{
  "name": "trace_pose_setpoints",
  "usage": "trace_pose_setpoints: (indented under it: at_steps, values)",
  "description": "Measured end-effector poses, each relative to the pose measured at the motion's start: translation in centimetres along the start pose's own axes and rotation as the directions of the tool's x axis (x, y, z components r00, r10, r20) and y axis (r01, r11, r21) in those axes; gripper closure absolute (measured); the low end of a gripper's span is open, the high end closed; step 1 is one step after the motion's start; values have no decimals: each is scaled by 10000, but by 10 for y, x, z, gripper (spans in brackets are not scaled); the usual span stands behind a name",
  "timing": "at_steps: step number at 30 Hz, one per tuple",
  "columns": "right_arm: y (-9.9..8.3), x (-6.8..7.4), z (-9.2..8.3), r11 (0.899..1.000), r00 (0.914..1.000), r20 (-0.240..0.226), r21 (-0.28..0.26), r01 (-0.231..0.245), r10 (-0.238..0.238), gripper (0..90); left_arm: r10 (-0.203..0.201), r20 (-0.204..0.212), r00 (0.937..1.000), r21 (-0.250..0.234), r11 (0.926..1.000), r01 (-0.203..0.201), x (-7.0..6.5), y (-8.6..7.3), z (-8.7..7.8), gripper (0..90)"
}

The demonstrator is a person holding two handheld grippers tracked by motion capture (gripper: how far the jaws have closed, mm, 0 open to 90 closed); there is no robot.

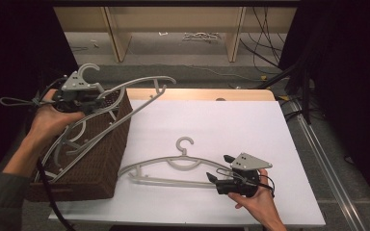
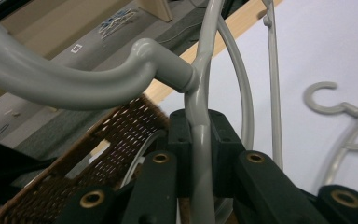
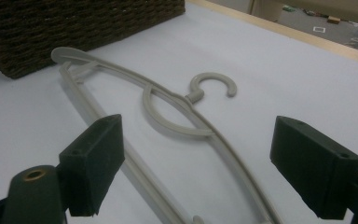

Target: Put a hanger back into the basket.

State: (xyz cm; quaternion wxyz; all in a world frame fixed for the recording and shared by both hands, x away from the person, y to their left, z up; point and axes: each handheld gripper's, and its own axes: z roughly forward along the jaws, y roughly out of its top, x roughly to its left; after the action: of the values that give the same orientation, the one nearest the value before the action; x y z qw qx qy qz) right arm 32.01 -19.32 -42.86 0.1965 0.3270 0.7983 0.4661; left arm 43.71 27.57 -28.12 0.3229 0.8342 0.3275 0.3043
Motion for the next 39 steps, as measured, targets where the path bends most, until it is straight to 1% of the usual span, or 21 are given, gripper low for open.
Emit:
trace_pose_setpoints:
  at_steps: [1, 4, 5, 6, 7, 8, 9, 10, 11, 14, 17, 19, 23, 24, 27, 29, 31, 33, 36, 38, 39]
  values:
    - [0, 0, 0, 10000, 10000, -12, 3, -11, 11, 187, -91, -139, 9999, 62, 9999, 91, 5, -4, 0, 816]
    - [0, 0, 0, 10000, 10000, 0, 8, -38, 38, 189, -139, -361, 9993, 154, 9998, 144, 14, -12, 0, 815]
    - [0, -1, 0, 10000, 10000, 32, -6, -6, 6, 190, -269, -475, 9985, 142, 9995, 276, 17, -16, -1, 815]
    - [-1, -1, 0, 10000, 10000, 25, 35, -25, 25, 190, -295, -529, 9982, 143, 9994, 303, 18, -18, -1, 815]
    - [-1, -1, 0, 10000, 10000, 26, 48, -36, 36, 190, -327, -655, 9973, 149, 9993, 338, 22, -24, -3, 815]
    - [-1, -1, 0, 10000, 10000, 26, 48, -36, 36, 190, -327, -655, 9973, 149, 9993, 338, 22, -24, -3, 815]
    - [-1, -2, 0, 10000, 10000, 49, 49, -8, 8, 190, -272, -689, 9973, 187, 9994, 285, 25, -28, -4, 815]
    - [-1, -2, 0, 10000, 10000, 49, 49, -8, 8, 190, -366, -765, 9964, 168, 9991, 380, 27, -31, -4, 815]
    - [-1, -1, 1, 10000, 10000, 79, 57, -22, 21, 190, -571, -969, 9937, 198, 9980, 592, 29, -36, -6, 815]
    - [-1, -2, 1, 10000, 10000, 89, 79, -41, 40, 190, -797, -1194, 9896, 223, 9963, 829, 36, -47, -7, 814]
    - [-1, -2, 1, 9999, 10000, 40, 100, -56, 56, 190, -1080, -1384, 9845, 198, 9935, 1118, 41, -59, -7, 814]
    - [-1, -2, 1, 9999, 10000, 43, 101, -58, 57, 189, -1236, -1404, 9824, 143, 9918, 1268, 44, -66, -6, 814]
    - [-1, -2, 1, 9999, 10000, 75, 116, -44, 43, 189, -1545, -1646, 9742, 130, 9872, 1588, 51, -80, -7, 814]
    - [-1, -2, 1, 9999, 10000, 65, 113, -48, 48, 189, -1588, -1658, 9733, 165, 9864, 1637, 52, -82, -7, 814]
    - [-2, -3, 1, 9999, 10000, 80, 108, -33, 32, 189, -1806, -1846, 9661, 240, 9818, 1882, 55, -92, -7, 814]
    - [-2, -2, 1, 9999, 9999, 105, 97, -55, 54, 189, -2024, -1953, 9596, 114, 9779, 2086, 55, -97, -6, 813]
    - [-2, -2, 1, 9999, 9999, 102, 98, -61, 60, 189, -2131, -1954, 9573, 137, 9754, 2199, 56, -103, -6, 813]
    - [-2, -2, 1, 9999, 10000, 71, 138, -46, 45, 190, -2181, -1942, 9564, 170, 9741, 2256, 58, -109, -6, 813]
    - [-2, -3, 1, 9998, 10000, 73, 162, -64, 63, 192, -2508, -1959, 9480, 15, 9667, 2561, 59, -117, -7, 814]
    - [-2, -3, 1, 9998, 9999, 86, 170, -72, 70, 191, -2603, -1984, 9449, 85, 9636, 2673, 60, -124, -7, 814]
    - [-2, -3, 1, 9998, 9999, 91, 182, -85, 83, 192, -2602, -1957, 9455, 120, 9634, 2676, 60, -127, -7, 813]
